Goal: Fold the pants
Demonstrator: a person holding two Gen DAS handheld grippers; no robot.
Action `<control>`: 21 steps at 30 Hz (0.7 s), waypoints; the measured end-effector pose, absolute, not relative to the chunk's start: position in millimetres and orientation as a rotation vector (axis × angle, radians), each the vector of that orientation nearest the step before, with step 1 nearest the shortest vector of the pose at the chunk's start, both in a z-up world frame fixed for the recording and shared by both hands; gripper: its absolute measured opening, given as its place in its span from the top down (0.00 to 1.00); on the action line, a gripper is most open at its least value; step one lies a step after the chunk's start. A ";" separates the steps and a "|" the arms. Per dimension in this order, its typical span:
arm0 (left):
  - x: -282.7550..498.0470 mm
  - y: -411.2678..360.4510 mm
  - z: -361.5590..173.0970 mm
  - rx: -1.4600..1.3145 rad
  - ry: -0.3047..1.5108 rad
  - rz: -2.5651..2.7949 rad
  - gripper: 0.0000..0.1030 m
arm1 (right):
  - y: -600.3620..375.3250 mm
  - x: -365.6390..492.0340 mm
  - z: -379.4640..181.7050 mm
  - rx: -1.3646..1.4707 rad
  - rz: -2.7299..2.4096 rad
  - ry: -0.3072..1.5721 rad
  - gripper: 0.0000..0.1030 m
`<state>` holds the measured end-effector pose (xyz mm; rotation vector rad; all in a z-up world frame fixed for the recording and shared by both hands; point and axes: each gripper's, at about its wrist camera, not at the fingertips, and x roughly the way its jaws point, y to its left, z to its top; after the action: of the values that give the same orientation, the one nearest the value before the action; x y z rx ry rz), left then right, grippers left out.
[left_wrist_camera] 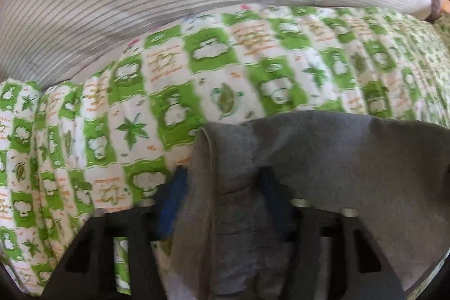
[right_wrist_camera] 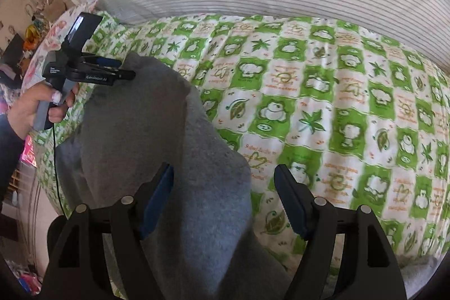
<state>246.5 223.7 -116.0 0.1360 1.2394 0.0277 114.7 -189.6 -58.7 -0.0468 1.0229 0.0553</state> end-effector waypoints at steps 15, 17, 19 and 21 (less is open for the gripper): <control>191.7 228.0 26.8 0.088 0.811 -0.005 0.85 | -177.7 146.4 63.4 -0.253 -0.134 0.707 0.87; 175.3 226.8 27.4 0.125 0.798 -0.004 0.85 | -163.9 139.5 70.1 -0.287 -0.129 0.674 0.87; 157.0 227.6 21.3 0.139 0.804 -0.014 0.85 | -152.6 129.3 62.3 -0.312 -0.097 0.673 0.87; 145.7 228.6 12.9 0.149 0.811 -0.013 0.85 | -139.3 109.7 43.6 -0.335 -0.051 0.688 0.87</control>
<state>145.7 228.6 12.9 0.1485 0.8112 -0.0130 109.7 -139.3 43.6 -0.3353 0.6879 -0.0513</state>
